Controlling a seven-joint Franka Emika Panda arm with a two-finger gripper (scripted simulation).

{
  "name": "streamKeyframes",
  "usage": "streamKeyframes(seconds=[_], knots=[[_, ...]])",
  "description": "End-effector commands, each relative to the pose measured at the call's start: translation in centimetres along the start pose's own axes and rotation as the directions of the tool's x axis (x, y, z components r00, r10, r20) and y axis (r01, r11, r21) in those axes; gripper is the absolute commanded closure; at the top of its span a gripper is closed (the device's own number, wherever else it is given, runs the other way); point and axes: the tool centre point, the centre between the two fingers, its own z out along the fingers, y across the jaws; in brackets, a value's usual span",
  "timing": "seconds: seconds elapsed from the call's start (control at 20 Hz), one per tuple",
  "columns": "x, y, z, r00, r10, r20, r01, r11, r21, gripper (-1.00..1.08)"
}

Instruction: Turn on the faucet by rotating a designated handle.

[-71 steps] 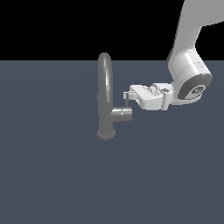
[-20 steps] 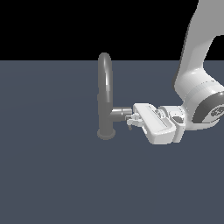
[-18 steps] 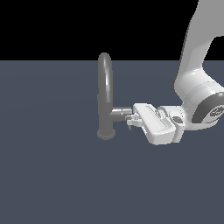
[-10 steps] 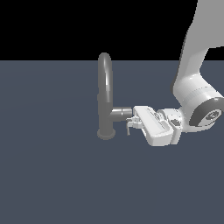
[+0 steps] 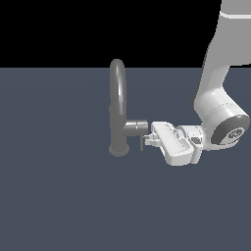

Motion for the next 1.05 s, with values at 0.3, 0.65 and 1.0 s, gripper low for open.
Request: streamKeyframes(seconds=[0.3,0.65,1.0], knots=[[1.9,-1.7,0.6,1.000,0.022,0.004,-0.023,1.000,0.002,1.08],[3.0,-3.4,1.0,0.999,0.033,0.007,-0.033,0.999,-0.002,1.08],[3.9,-4.7,1.4,0.999,0.041,0.010,-0.041,0.999,-0.006,1.08]])
